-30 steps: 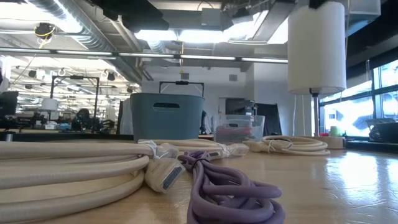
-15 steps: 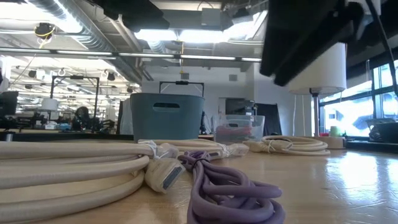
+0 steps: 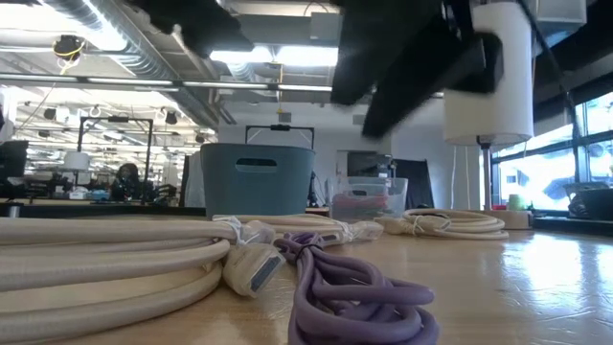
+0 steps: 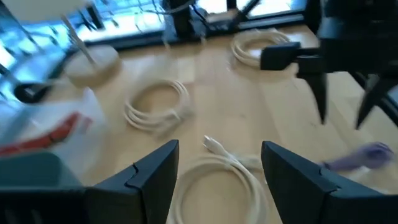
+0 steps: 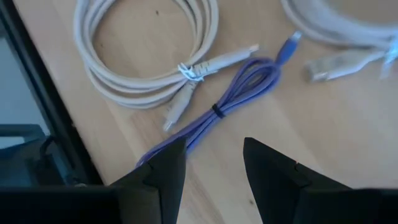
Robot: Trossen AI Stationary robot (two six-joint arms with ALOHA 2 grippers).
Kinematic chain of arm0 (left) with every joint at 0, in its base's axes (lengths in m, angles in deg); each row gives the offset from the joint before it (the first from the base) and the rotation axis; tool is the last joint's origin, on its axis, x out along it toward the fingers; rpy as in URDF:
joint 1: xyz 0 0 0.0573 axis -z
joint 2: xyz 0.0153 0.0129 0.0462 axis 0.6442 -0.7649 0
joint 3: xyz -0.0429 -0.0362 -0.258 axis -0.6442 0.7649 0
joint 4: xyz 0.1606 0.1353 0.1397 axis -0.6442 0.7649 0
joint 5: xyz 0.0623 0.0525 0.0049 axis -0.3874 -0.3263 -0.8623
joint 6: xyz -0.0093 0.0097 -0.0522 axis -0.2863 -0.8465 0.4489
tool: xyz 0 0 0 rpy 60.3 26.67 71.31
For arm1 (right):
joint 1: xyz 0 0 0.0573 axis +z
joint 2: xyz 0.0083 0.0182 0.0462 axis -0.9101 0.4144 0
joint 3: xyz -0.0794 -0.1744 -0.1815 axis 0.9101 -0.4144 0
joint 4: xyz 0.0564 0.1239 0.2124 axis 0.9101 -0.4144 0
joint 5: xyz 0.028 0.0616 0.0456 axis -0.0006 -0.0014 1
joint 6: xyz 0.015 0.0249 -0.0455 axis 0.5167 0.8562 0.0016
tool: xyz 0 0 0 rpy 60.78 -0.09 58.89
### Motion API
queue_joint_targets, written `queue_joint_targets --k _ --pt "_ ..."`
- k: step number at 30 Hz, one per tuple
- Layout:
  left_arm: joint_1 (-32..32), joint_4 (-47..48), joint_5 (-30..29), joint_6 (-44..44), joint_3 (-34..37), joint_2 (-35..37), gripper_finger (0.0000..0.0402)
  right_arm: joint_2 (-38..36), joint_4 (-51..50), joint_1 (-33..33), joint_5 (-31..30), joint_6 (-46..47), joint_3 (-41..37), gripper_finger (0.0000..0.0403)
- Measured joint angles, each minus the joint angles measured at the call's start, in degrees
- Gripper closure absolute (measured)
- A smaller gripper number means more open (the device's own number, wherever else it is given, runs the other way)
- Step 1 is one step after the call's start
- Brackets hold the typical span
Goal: Pick & Place USB Port
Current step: Put the purple charger cable into the transparent bin
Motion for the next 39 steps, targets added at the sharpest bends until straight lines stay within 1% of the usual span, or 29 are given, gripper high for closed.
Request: queue_joint_targets --k 2,5,10,13,16,19,23,27,31,34,36,38,39 --pt "0.68 1.81 0.95 1.94 0.00 0.00 0.0178 0.11 3.89 0.00 0.54 2.25 -2.64 0.0240" --pt "1.98 4.55 1.08 3.82 0.00 0.00 0.0178 0.09 14.89 0.08 2.00 5.96 -7.95 0.0240" --pt "4.45 6.04 0.57 4.92 0.01 -0.02 0.0178 0.02 28.35 0.11 1.00 10.72 -14.78 0.0240" --pt "5.68 6.02 0.54 4.89 0.01 -0.02 0.0178 0.12 31.19 0.11 -2.93 14.01 -18.25 0.0240" --pt "6.73 5.99 0.51 4.46 0.02 -0.02 0.0178 0.06 33.36 0.08 -4.14 16.44 -20.15 0.0240" --pt "7.35 5.91 0.51 3.41 0.02 -0.02 0.0178 0.11 33.26 0.09 -6.16 17.94 -21.68 0.0240" --pt "7.40 5.88 0.55 2.95 0.02 -0.02 0.0178 1.29 35.49 0.13 -7.09 19.84 -21.57 0.0240" --pt "7.38 5.88 0.57 2.91 0.02 -0.02 0.0178 4.51 43.99 0.07 -5.77 19.37 -20.23 0.0240" --pt "7.38 5.91 0.60 2.90 0.00 -0.02 0.0178 6.71 43.30 0.07 -5.53 18.89 -17.53 0.0243" --pt "7.38 6.17 0.60 2.89 0.02 -0.02 0.0178 7.63 40.43 0.09 -5.48 19.21 -16.18 0.0270" --pt "7.38 6.30 0.58 2.89 0.00 -0.02 0.0178 7.74 39.39 0.07 -5.29 19.24 -16.12 0.0311" --pt "7.38 6.30 0.60 2.93 0.00 -0.02 0.0178 7.78 38.86 0.07 -5.33 18.17 -16.12 0.0366" --pt "7.38 6.30 0.58 3.00 0.00 -0.02 0.0178 7.78 38.81 0.10 -5.94 17.08 -16.12 0.0381"
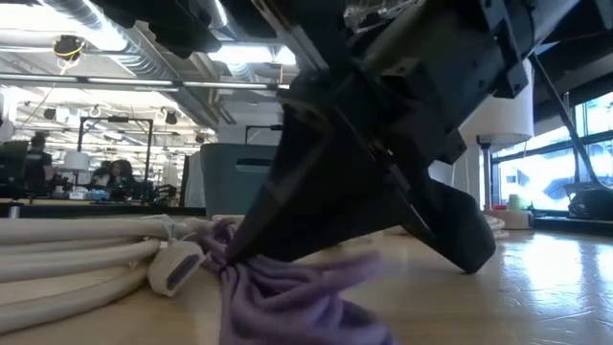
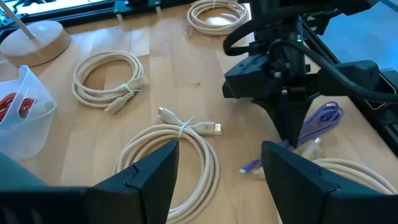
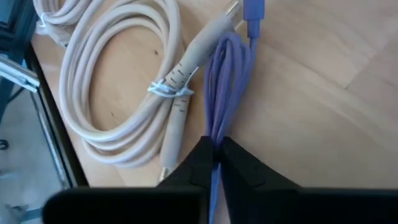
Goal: Pick & Place USB Port
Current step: Put the purple charger cable into the transparent bin
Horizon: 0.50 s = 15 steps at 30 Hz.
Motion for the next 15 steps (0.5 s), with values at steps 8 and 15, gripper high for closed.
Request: queue_joint_targets --k 8,15 --pt "0.00 2.61 0.05 2.67 0.01 0.00 0.0178 -2.73 -9.27 1.11 -5.93 -2.20 -0.23 0.0399" --pt "0.70 4.62 -1.92 5.16 0.02 -0.02 0.0178 -11.10 -39.17 5.99 -21.15 2.17 7.17 0.0401"
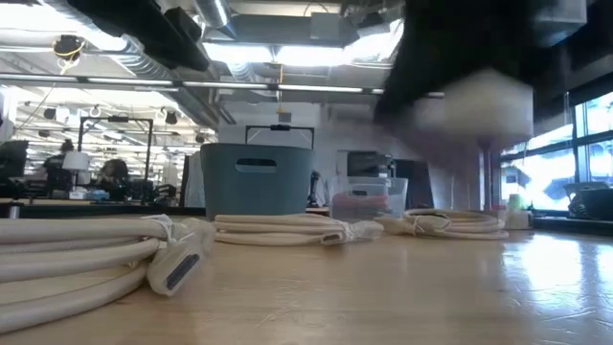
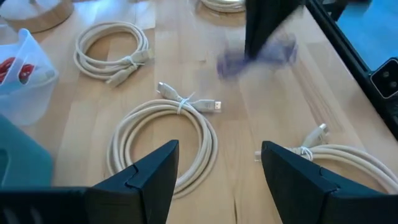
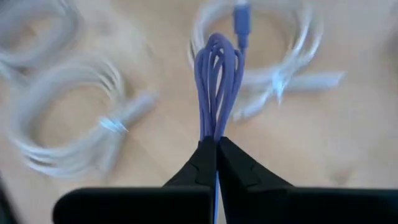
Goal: Pick & Place USB Port
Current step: Put the purple charger cable into the transparent bin
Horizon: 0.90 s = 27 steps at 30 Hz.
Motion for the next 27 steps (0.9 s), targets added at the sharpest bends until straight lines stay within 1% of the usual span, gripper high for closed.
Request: queue_joint_targets --k 3,4,8,11,13,17,20,22,27 --pt "0.69 -0.11 -1.20 1.70 0.00 0.00 0.0178 -0.66 -10.40 2.53 -6.87 0.10 7.52 0.0401" --pt "0.88 -0.17 -1.19 2.07 -0.02 0.00 0.0178 -0.63 -12.30 3.24 -8.97 -0.88 10.29 0.0402" --pt "1.98 -0.38 -1.44 3.52 -0.02 0.00 0.0178 -1.11 -15.10 5.12 -16.87 -9.35 19.78 0.0402" --pt "2.68 -0.67 -2.81 3.99 0.00 0.00 0.0178 -1.03 -15.12 3.75 -18.62 -16.24 22.42 0.0402" --pt "2.98 -0.95 -3.15 3.96 -0.01 0.01 0.0178 -1.03 -16.43 1.31 -18.45 -18.89 22.58 0.0402" --pt "2.99 -2.93 -3.18 2.96 0.00 0.02 0.0178 -0.96 -24.99 -6.16 -12.54 -19.42 22.53 0.0403" --pt "2.99 -4.02 -3.20 1.58 0.00 0.02 0.0178 -0.96 -30.88 -12.23 -9.89 -20.08 22.19 0.0403" --pt "2.99 -4.04 -3.20 1.38 -0.01 0.02 0.0178 -1.00 -33.49 -15.99 -8.31 -22.75 22.19 0.0403" --pt "2.99 -4.14 -3.20 1.25 -0.01 0.02 0.0178 -1.90 -35.71 -26.35 -0.86 -32.59 22.17 0.0403"
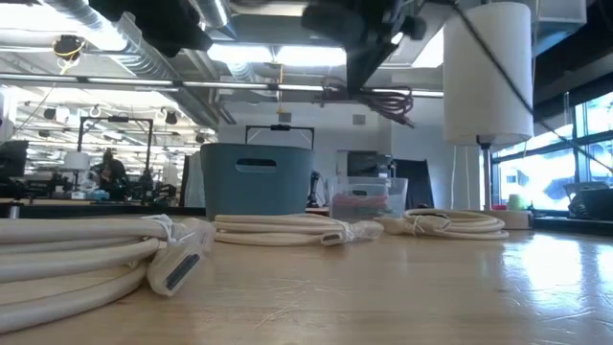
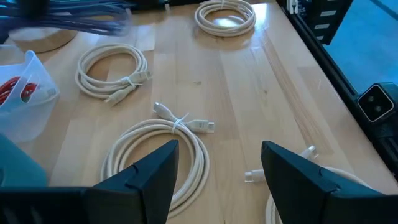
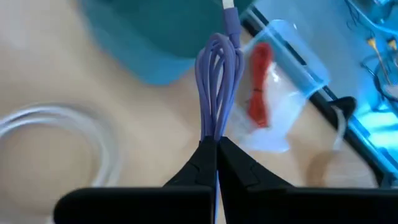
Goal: Pick & Place USB Port
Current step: Put the purple charger cable into the transparent bin
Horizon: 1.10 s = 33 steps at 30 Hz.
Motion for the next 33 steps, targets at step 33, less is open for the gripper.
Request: queue_joint_targets --k 33 --pt "-0.17 -8.70 -5.44 -11.13 -0.21 0.00 0.0178 -16.44 20.98 -35.36 27.86 -21.57 -12.37 0.0403"
